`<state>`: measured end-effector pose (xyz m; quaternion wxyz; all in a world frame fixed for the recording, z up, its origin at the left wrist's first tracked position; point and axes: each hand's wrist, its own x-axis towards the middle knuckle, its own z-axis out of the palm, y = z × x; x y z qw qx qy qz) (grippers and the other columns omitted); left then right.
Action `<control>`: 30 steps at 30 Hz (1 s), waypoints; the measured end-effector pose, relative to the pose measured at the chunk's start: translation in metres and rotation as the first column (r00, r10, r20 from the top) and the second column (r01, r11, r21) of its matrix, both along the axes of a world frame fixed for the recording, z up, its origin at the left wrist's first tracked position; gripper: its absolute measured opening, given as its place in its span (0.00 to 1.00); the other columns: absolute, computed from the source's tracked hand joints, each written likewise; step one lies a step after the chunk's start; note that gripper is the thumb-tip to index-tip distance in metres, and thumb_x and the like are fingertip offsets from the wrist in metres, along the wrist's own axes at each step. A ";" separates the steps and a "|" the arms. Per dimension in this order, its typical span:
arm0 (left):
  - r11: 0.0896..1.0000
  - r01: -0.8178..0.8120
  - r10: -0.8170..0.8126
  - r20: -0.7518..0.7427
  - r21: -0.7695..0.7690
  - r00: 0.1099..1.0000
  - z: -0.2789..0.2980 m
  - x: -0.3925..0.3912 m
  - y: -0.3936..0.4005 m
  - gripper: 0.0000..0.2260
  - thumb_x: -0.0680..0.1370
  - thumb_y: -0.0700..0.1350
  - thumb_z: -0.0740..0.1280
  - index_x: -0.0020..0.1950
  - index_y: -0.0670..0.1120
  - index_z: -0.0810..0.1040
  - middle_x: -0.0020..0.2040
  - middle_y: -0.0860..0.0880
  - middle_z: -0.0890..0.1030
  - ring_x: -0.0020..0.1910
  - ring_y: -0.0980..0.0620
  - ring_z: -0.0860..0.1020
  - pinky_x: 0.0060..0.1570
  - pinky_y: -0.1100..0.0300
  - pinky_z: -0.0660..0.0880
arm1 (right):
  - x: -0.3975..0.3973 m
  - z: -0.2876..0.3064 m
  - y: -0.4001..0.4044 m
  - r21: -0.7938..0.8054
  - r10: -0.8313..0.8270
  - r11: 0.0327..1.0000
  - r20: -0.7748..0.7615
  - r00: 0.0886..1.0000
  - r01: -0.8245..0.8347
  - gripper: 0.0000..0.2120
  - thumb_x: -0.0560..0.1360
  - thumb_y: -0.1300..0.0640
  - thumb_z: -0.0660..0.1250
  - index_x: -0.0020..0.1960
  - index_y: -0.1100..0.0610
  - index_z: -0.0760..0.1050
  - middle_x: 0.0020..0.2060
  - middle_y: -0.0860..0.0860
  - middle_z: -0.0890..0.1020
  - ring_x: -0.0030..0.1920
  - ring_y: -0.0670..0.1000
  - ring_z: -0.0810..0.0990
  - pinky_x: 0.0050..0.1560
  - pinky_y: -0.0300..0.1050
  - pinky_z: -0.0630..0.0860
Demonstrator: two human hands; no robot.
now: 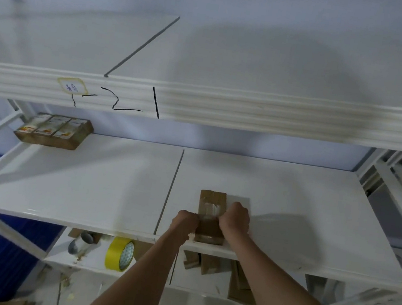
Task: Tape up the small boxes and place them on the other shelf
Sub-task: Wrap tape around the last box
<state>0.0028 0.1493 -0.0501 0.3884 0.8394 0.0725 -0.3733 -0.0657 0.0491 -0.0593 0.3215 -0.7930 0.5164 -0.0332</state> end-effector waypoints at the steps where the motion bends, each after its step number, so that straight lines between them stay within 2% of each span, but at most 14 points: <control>1: 1.000 0.017 -0.017 -0.032 -0.024 0.999 0.002 0.001 0.003 0.06 0.81 0.40 0.64 0.55 0.40 0.76 0.52 0.42 0.77 0.48 0.46 0.76 0.55 0.52 0.80 | 0.001 0.002 0.002 -0.007 0.024 1.000 -0.017 1.000 -0.024 0.05 0.77 0.57 0.71 0.49 0.58 0.76 0.47 0.53 0.83 0.40 0.50 0.76 0.42 0.43 0.78; 3: 0.996 0.017 -0.022 -0.062 -0.086 0.998 0.004 0.008 0.011 0.04 0.81 0.39 0.65 0.50 0.38 0.74 0.53 0.40 0.77 0.47 0.46 0.75 0.51 0.53 0.81 | 0.006 0.005 0.009 0.013 0.015 1.000 -0.019 1.000 -0.015 0.10 0.79 0.55 0.70 0.55 0.61 0.76 0.51 0.54 0.83 0.41 0.50 0.77 0.40 0.40 0.73; 4: 0.993 0.007 -0.011 -0.042 -0.117 0.999 0.003 0.013 0.017 0.04 0.80 0.39 0.65 0.48 0.38 0.74 0.53 0.39 0.79 0.45 0.46 0.75 0.45 0.54 0.82 | 0.009 0.004 0.014 0.034 -0.017 0.999 -0.002 1.000 0.017 0.17 0.79 0.53 0.70 0.62 0.63 0.74 0.54 0.56 0.83 0.45 0.51 0.80 0.41 0.41 0.74; 6: 0.988 -0.043 0.049 0.039 -0.146 0.998 0.002 0.027 0.033 0.06 0.80 0.39 0.64 0.46 0.38 0.76 0.54 0.37 0.82 0.38 0.47 0.77 0.35 0.56 0.80 | 0.016 0.001 0.027 -0.005 -0.083 0.997 0.079 0.993 0.083 0.38 0.76 0.50 0.73 0.76 0.67 0.59 0.64 0.60 0.78 0.59 0.57 0.81 0.52 0.47 0.80; 7: 0.988 -0.069 0.084 0.108 -0.142 0.991 0.004 0.034 0.045 0.07 0.79 0.41 0.64 0.46 0.38 0.78 0.51 0.38 0.83 0.35 0.47 0.77 0.34 0.56 0.80 | 0.018 0.003 0.035 -0.057 -0.093 0.993 0.137 0.986 0.102 0.42 0.76 0.51 0.73 0.79 0.66 0.54 0.67 0.61 0.75 0.64 0.60 0.78 0.59 0.51 0.79; 9: 0.986 -0.109 0.140 0.266 -0.130 0.954 0.008 0.046 0.077 0.11 0.78 0.43 0.64 0.37 0.40 0.77 0.38 0.40 0.82 0.31 0.45 0.75 0.37 0.53 0.79 | 0.026 0.005 0.058 -0.177 -0.069 0.978 0.220 0.973 0.110 0.35 0.79 0.54 0.69 0.77 0.67 0.58 0.68 0.62 0.75 0.66 0.61 0.76 0.65 0.53 0.75; 11: 0.973 -0.183 0.218 0.310 -0.138 0.926 0.007 0.059 0.112 0.14 0.78 0.45 0.63 0.34 0.40 0.72 0.31 0.44 0.75 0.31 0.44 0.73 0.35 0.54 0.74 | 0.036 0.010 0.088 -0.273 -0.022 0.956 0.304 0.952 0.109 0.20 0.81 0.56 0.65 0.69 0.65 0.68 0.57 0.60 0.79 0.57 0.60 0.80 0.57 0.52 0.77; 13: 0.955 -0.266 0.291 0.232 -0.133 0.928 0.000 0.071 0.143 0.14 0.79 0.47 0.62 0.42 0.37 0.74 0.36 0.43 0.75 0.34 0.45 0.73 0.34 0.57 0.69 | 0.051 0.005 0.118 -0.264 0.008 0.958 0.414 0.910 0.112 0.09 0.80 0.61 0.64 0.58 0.63 0.72 0.46 0.58 0.81 0.47 0.58 0.81 0.47 0.51 0.78; 15: 0.934 -0.335 0.353 0.167 -0.127 0.921 -0.013 0.081 0.167 0.14 0.79 0.48 0.61 0.48 0.36 0.75 0.45 0.40 0.78 0.41 0.41 0.76 0.41 0.56 0.70 | 0.063 -0.008 0.144 -0.201 0.008 0.975 0.451 0.893 0.093 0.03 0.78 0.64 0.65 0.51 0.60 0.74 0.40 0.54 0.81 0.42 0.55 0.81 0.42 0.48 0.79; 19: 0.946 -0.321 0.324 0.082 -0.049 0.942 -0.038 0.099 0.204 0.12 0.80 0.46 0.60 0.46 0.38 0.74 0.45 0.40 0.78 0.43 0.40 0.76 0.43 0.55 0.71 | 0.072 -0.037 0.176 0.123 -0.089 0.991 0.328 0.940 0.051 0.05 0.78 0.65 0.63 0.46 0.60 0.77 0.40 0.52 0.81 0.45 0.54 0.81 0.41 0.43 0.74; 21: 0.978 -0.210 0.210 -0.026 -0.001 0.977 -0.050 0.104 0.217 0.10 0.80 0.45 0.62 0.51 0.38 0.74 0.44 0.42 0.75 0.40 0.44 0.75 0.42 0.56 0.70 | 0.074 -0.052 0.186 0.318 -0.146 0.946 0.233 0.961 0.066 0.07 0.77 0.61 0.63 0.44 0.60 0.79 0.40 0.54 0.84 0.43 0.55 0.84 0.44 0.49 0.82; 23: 0.988 -0.131 0.120 -0.136 -0.078 0.983 -0.058 0.105 0.225 0.11 0.81 0.45 0.65 0.60 0.39 0.74 0.50 0.43 0.73 0.43 0.48 0.72 0.43 0.57 0.70 | 0.074 -0.064 0.193 0.493 -0.178 0.868 0.195 0.965 0.060 0.08 0.76 0.58 0.63 0.44 0.58 0.80 0.40 0.55 0.85 0.40 0.56 0.86 0.44 0.55 0.85; 26: 0.996 0.002 -0.021 -0.206 -0.093 0.978 -0.060 0.099 0.227 0.15 0.80 0.43 0.67 0.65 0.39 0.74 0.55 0.43 0.76 0.46 0.48 0.76 0.36 0.59 0.70 | 0.074 -0.068 0.203 0.571 -0.157 0.821 0.188 0.970 0.022 0.09 0.78 0.57 0.62 0.45 0.59 0.80 0.41 0.57 0.85 0.41 0.57 0.86 0.44 0.55 0.85; 30: 0.998 0.042 -0.053 -0.237 -0.051 0.970 -0.057 0.095 0.231 0.15 0.76 0.42 0.68 0.61 0.46 0.71 0.59 0.42 0.80 0.56 0.44 0.81 0.46 0.53 0.74 | 0.082 -0.065 0.214 0.583 -0.168 0.812 0.175 0.970 0.035 0.08 0.79 0.58 0.65 0.46 0.61 0.80 0.42 0.56 0.84 0.43 0.57 0.85 0.49 0.55 0.84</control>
